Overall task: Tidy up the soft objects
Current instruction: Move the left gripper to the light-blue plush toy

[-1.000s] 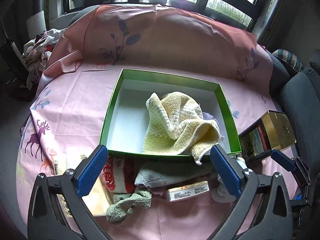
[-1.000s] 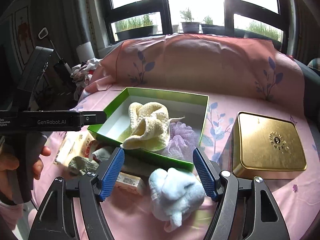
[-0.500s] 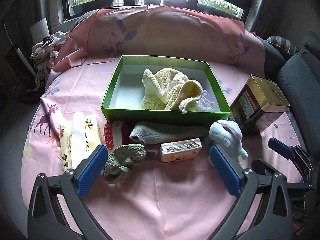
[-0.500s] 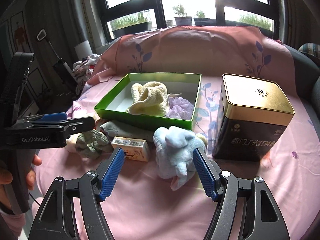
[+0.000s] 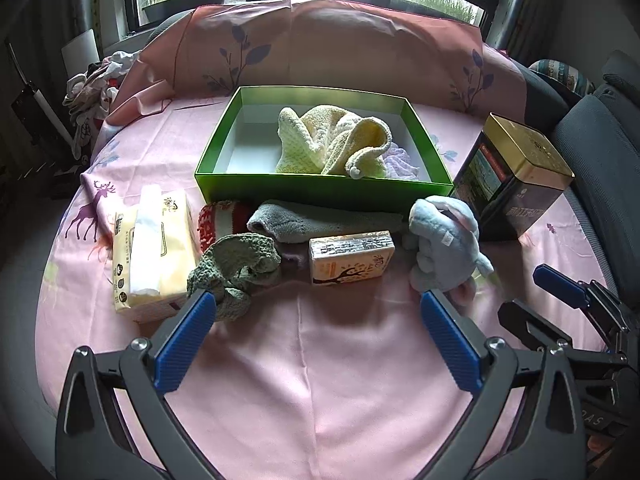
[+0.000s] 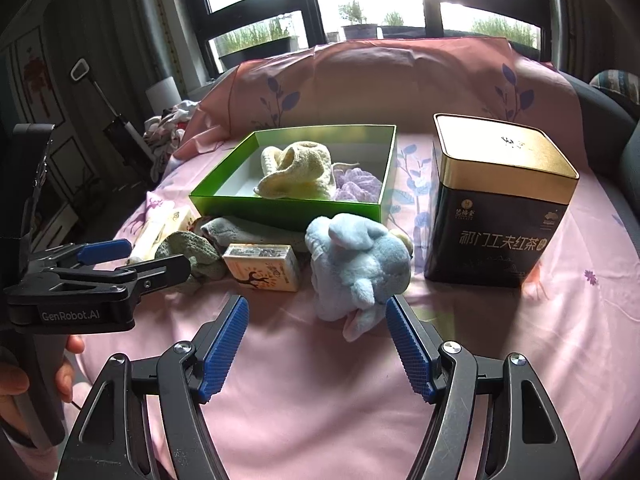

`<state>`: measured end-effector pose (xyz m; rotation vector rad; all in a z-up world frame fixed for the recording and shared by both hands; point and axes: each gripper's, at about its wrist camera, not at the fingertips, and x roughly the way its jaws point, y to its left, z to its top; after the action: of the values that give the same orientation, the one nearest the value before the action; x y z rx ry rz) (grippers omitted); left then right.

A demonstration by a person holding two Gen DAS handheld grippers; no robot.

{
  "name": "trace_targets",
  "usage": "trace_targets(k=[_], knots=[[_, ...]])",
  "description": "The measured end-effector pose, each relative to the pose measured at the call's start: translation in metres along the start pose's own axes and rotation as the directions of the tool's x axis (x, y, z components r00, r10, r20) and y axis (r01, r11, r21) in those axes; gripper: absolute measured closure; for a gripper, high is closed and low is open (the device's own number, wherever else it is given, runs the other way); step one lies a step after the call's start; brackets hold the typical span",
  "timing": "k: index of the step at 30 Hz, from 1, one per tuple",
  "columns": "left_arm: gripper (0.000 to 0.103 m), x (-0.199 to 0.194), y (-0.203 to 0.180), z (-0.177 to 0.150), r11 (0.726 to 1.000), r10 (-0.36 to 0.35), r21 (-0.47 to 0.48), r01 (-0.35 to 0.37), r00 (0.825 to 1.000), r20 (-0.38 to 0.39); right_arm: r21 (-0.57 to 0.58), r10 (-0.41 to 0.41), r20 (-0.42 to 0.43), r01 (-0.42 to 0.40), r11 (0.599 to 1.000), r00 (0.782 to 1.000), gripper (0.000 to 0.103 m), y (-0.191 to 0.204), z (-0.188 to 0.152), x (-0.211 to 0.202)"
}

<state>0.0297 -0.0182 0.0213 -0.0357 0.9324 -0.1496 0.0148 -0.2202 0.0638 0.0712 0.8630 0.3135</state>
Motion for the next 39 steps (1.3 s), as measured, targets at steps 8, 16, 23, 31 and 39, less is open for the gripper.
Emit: trace_targets(k=[8, 16, 23, 31, 39], knots=[[0.001, 0.006, 0.000, -0.007, 1.000, -0.004, -0.009, 0.004, 1.000, -0.024, 0.018, 0.013, -0.028, -0.013, 1.000, 1.000, 0.031, -0.002, -0.008, 0.007], [0.001, 0.018, 0.002, -0.012, 0.995, -0.090, -0.044, 0.088, 0.995, -0.049, 0.032, 0.013, -0.049, -0.012, 0.999, 0.999, 0.031, -0.007, -0.015, 0.019], [0.001, 0.033, 0.000, -0.012, 0.976, -0.209, -0.085, 0.203, 0.975, -0.071, 0.087, 0.015, -0.068, -0.009, 0.996, 0.998, 0.031, -0.026, -0.018, 0.038], [0.001, 0.041, -0.003, -0.005, 0.973, -0.220, -0.084, 0.215, 0.973, -0.066, 0.103, 0.020, -0.059, -0.013, 0.995, 0.998, 0.031, -0.032, -0.001, 0.074], [0.001, 0.054, 0.001, 0.001, 0.972, -0.225, -0.086, 0.218, 0.970, -0.087, 0.119, 0.001, -0.037, 0.003, 0.993, 0.999, 0.044, -0.036, 0.007, 0.092]])
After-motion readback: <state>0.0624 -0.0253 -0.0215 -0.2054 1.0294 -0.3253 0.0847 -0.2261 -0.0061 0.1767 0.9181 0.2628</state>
